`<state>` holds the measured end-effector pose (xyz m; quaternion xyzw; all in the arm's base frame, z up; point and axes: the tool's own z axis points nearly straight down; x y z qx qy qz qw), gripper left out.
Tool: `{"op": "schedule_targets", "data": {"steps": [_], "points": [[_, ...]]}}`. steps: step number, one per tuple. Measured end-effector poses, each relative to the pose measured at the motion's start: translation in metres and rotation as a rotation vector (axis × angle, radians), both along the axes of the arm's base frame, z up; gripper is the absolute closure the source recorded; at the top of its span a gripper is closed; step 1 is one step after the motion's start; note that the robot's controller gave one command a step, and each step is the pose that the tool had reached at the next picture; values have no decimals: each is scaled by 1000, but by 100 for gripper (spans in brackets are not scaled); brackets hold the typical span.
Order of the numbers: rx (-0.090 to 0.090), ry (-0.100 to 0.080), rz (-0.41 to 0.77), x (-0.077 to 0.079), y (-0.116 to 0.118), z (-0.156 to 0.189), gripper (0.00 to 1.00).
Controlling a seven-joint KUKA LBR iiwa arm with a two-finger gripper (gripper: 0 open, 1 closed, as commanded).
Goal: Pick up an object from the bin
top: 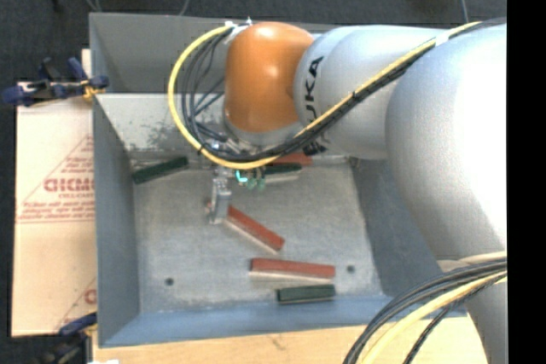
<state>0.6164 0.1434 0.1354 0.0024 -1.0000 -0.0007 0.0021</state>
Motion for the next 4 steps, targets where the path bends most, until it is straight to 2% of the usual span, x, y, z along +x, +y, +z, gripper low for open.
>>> {"op": "schedule_targets", "data": {"steps": [1, 2, 3, 4], "points": [[-2, -6, 641, 14, -74, -48, 0], [3, -11, 608, -15, -27, -5, 0], [0, -4, 671, -9, -71, -67, 0], [3, -7, 498, -22, -28, -64, 0]]}}
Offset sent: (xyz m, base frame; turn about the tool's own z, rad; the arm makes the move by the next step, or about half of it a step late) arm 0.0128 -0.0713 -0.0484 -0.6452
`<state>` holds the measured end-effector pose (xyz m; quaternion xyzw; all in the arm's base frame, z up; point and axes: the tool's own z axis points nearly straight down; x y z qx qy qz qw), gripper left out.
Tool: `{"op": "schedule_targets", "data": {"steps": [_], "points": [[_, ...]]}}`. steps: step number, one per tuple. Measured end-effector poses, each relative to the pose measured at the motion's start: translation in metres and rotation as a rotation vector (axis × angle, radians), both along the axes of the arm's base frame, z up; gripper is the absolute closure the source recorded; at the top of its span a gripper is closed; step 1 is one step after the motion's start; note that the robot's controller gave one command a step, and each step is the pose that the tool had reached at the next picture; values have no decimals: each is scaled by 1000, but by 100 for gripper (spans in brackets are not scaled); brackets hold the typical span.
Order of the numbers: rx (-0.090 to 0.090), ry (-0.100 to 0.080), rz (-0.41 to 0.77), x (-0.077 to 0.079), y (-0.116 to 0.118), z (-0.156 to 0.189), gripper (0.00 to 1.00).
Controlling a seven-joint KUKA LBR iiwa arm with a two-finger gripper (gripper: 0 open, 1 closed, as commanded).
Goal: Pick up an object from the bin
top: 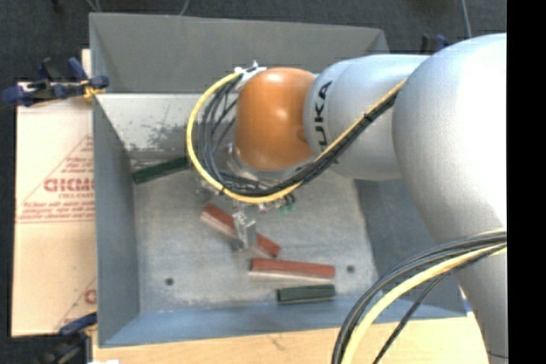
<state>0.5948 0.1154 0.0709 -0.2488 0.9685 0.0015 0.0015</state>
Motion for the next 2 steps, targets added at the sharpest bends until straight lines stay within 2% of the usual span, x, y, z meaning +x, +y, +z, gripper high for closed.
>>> {"op": "schedule_targets", "data": {"steps": [1, 2], "points": [[-1, 0, -4, 0, -2, 0, 100], [1, -8, -369, 27, -22, 140, 100]]}}
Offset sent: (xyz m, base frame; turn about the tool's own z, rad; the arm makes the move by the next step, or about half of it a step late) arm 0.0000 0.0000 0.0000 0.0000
